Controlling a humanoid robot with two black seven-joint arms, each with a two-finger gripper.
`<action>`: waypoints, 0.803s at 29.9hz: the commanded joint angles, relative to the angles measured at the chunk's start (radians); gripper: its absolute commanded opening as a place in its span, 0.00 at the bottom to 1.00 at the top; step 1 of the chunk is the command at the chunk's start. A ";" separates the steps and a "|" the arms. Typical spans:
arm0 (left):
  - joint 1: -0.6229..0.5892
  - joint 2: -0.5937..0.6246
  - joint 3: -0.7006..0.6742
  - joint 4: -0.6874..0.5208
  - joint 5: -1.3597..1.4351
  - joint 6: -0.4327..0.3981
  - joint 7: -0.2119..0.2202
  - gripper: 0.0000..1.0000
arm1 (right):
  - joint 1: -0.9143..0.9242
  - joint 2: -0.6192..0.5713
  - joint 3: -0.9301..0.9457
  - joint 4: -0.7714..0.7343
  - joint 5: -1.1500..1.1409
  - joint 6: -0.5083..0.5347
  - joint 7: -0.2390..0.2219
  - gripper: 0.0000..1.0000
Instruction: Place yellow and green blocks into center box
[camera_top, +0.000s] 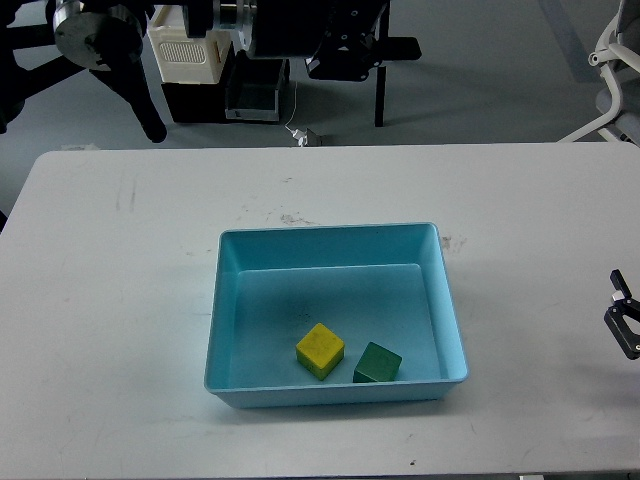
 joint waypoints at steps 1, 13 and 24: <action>0.122 0.031 -0.152 0.109 -0.065 0.023 -0.086 0.99 | 0.018 0.000 0.003 0.009 0.001 0.000 0.000 1.00; 0.490 0.098 -0.463 0.167 -0.089 -0.021 -0.123 1.00 | 0.032 0.000 0.003 0.050 0.000 -0.008 0.000 1.00; 0.661 0.118 -0.733 0.195 -0.315 -0.021 -0.138 1.00 | 0.035 0.000 0.005 0.096 0.000 -0.012 0.000 1.00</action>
